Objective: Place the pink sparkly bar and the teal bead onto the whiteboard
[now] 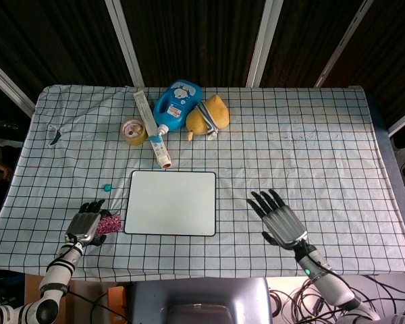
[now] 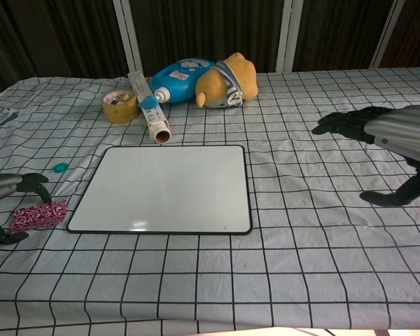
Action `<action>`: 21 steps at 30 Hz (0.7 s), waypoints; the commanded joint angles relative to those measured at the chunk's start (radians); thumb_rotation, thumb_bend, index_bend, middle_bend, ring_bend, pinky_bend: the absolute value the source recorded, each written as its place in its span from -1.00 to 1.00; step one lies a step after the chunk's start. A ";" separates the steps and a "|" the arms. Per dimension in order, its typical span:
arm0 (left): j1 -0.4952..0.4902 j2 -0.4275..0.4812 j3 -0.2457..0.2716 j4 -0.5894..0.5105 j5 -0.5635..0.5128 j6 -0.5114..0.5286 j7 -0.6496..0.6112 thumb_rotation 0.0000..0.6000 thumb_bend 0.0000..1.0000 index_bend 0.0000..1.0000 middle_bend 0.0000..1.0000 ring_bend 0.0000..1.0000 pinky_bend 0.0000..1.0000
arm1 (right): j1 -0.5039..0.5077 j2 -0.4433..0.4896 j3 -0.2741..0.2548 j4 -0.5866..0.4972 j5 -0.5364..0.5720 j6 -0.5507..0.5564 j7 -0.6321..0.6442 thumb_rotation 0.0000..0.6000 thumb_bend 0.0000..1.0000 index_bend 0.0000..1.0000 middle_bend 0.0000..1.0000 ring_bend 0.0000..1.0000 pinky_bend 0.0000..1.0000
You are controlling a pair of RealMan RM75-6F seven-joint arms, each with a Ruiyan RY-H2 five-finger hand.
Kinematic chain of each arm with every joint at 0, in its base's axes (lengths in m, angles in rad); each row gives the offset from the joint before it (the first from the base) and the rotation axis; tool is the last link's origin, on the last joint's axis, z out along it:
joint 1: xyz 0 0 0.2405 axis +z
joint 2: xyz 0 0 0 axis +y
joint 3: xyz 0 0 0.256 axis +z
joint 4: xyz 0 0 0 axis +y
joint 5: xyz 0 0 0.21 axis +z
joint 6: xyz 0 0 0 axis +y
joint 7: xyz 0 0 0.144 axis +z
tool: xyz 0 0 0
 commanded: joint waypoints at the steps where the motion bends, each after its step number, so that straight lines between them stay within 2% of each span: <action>1: -0.001 -0.001 0.000 0.004 -0.004 -0.001 0.001 1.00 -0.35 -0.29 -1.00 -1.00 -1.00 | 0.001 0.002 0.000 -0.002 0.002 0.000 0.000 1.00 -0.49 -1.00 -1.00 -1.00 -0.94; 11: 0.010 -0.003 0.001 0.018 0.034 0.007 -0.020 1.00 -0.35 0.00 -1.00 -1.00 -1.00 | 0.007 0.000 -0.003 -0.001 0.015 0.000 -0.005 1.00 -0.49 -1.00 -1.00 -1.00 -0.94; 21: 0.027 -0.005 0.001 0.032 0.096 0.012 -0.063 1.00 -0.35 0.16 -0.95 -1.00 -1.00 | 0.011 -0.003 -0.007 -0.009 0.030 0.001 -0.019 1.00 -0.49 -1.00 -1.00 -1.00 -0.94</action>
